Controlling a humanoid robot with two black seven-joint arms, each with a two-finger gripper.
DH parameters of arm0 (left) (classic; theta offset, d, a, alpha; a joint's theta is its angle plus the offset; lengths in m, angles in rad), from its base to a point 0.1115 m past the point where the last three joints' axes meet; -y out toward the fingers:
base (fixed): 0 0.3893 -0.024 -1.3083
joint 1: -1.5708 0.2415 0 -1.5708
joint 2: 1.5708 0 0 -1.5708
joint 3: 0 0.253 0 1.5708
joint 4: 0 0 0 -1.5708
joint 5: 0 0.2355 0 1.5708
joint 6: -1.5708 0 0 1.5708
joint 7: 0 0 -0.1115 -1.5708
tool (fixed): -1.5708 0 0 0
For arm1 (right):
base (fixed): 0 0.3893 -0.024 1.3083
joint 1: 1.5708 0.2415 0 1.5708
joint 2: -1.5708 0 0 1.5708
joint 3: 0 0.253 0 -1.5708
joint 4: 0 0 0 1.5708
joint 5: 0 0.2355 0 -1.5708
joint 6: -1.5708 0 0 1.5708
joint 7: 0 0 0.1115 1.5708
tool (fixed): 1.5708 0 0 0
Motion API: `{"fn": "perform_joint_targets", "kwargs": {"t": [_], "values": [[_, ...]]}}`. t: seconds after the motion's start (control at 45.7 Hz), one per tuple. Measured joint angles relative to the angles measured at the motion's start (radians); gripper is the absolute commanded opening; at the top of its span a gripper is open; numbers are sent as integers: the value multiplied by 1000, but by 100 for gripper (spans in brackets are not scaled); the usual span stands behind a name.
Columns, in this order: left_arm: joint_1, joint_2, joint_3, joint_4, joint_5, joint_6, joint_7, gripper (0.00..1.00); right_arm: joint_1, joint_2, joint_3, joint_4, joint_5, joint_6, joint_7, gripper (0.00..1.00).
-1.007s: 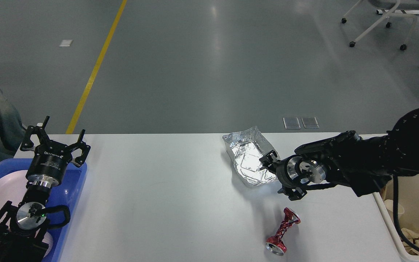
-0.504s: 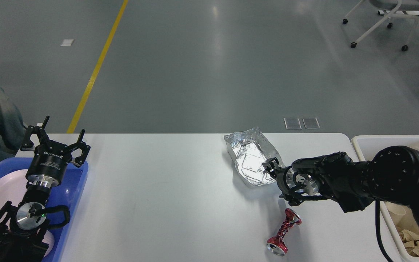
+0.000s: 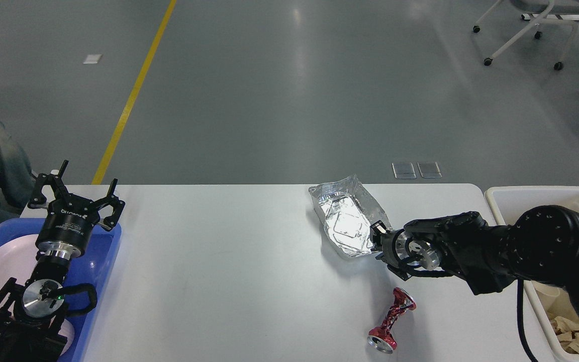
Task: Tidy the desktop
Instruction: 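Lower the right gripper onto the foil bag edge and grasp it, then lift the foil bag into the white bin and release it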
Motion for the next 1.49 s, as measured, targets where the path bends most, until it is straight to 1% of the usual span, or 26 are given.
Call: {"fn": "perform_joint_targets", "kwargs": {"t": [0.022, 0.569, 0.635, 0.701, 0.854, 0.985, 1.161, 1.292, 1.402, 1.489], "values": [[0, 0, 0, 0, 0, 0, 0, 96, 0, 0, 1, 0, 0, -2, 0, 0], [0, 0, 0, 0, 0, 0, 0, 96, 19, -7, 14, 21, 5, 10, -4, 0], [0, 0, 0, 0, 0, 0, 0, 96, 36, -17, 14, 42, 4, 12, -5, 0], [0, 0, 0, 0, 0, 0, 0, 96, 72, -43, 13, 93, -1, 15, -7, 0], [0, 0, 0, 0, 0, 0, 0, 96, 216, -116, -13, 274, -17, 25, -8, 0], [0, 0, 0, 0, 0, 0, 0, 96, 378, -155, -92, 427, -50, 70, -9, 0], [0, 0, 0, 0, 0, 0, 0, 96, 638, -173, -231, 626, -106, 168, -7, 0], [0, 0, 0, 0, 0, 0, 0, 96, 807, -192, -303, 731, -162, 258, -6, 0], [0, 0, 0, 0, 0, 0, 0, 96, 950, -207, -342, 809, -255, 352, -5, 0], [0, 0, 0, 0, 0, 0, 0, 96, 1067, -215, -371, 884, -371, 396, -5, 0]]}}
